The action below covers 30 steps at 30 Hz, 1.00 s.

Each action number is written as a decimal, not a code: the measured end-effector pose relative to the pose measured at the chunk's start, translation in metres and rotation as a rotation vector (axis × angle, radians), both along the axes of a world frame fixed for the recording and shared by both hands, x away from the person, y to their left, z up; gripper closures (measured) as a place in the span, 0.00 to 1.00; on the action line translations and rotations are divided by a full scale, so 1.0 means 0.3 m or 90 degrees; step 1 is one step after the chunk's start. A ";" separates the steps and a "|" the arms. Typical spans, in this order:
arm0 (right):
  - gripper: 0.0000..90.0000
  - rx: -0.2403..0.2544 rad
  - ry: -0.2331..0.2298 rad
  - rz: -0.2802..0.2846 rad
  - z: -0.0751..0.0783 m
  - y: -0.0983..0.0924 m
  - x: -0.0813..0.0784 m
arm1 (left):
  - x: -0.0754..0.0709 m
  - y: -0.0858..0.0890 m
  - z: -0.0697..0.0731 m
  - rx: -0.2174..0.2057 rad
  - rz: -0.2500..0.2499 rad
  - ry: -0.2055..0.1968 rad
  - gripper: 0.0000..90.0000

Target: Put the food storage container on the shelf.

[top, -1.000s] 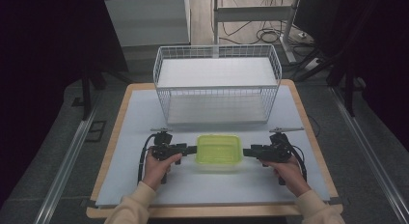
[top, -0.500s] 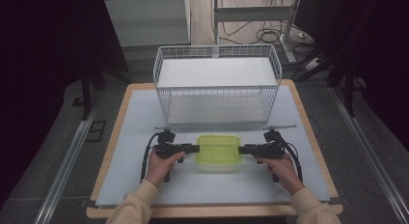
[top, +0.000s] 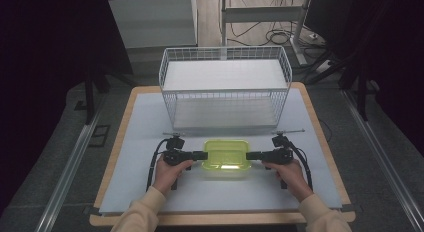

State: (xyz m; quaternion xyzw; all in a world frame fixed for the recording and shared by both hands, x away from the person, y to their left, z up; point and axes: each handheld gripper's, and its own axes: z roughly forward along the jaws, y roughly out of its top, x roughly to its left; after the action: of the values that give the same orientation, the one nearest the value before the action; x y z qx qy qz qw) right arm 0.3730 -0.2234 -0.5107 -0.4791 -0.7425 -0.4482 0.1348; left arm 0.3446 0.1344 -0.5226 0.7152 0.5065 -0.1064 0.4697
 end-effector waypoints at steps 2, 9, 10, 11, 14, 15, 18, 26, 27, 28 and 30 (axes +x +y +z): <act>0.80 0.012 0.015 0.005 -0.005 0.003 0.001 | -0.001 0.001 0.001 -0.003 -0.002 0.001 0.79; 0.85 0.024 0.021 0.002 0.001 -0.001 -0.001 | -0.011 0.005 0.012 -0.023 -0.003 0.001 0.83; 0.86 0.024 0.021 0.001 0.006 -0.003 -0.001 | -0.015 0.009 0.018 -0.035 -0.010 -0.004 0.85; 0.86 0.024 0.021 0.001 0.006 -0.003 -0.001 | -0.015 0.009 0.018 -0.035 -0.010 -0.004 0.86; 0.90 0.035 0.024 -0.002 0.015 -0.008 -0.002 | -0.021 0.006 0.024 -0.032 -0.008 -0.015 0.89; 0.90 0.035 0.024 -0.002 0.015 -0.008 -0.002 | -0.021 0.006 0.024 -0.030 -0.008 -0.015 0.89; 0.90 0.033 0.018 0.000 0.020 -0.008 -0.004 | -0.023 0.007 0.026 -0.030 -0.008 -0.018 0.89; 0.91 0.051 0.013 -0.001 0.045 -0.013 -0.009 | -0.031 0.011 0.039 -0.044 -0.007 -0.023 0.90; 0.91 0.051 0.013 -0.001 0.045 -0.013 -0.009 | -0.033 0.011 0.042 -0.045 -0.006 -0.023 0.90; 0.91 0.053 0.011 0.000 0.047 -0.013 -0.010 | -0.035 0.010 0.044 -0.046 -0.005 -0.024 0.90; 0.91 0.055 0.008 0.000 0.053 -0.014 -0.012 | -0.037 0.011 0.049 -0.047 -0.006 -0.027 0.90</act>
State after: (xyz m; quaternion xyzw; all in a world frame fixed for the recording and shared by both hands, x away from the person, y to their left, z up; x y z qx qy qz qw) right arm 0.3694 -0.2277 -0.4948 -0.4757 -0.7214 -0.4773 0.1598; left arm 0.3335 0.1379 -0.5078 0.7018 0.4890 -0.1122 0.5058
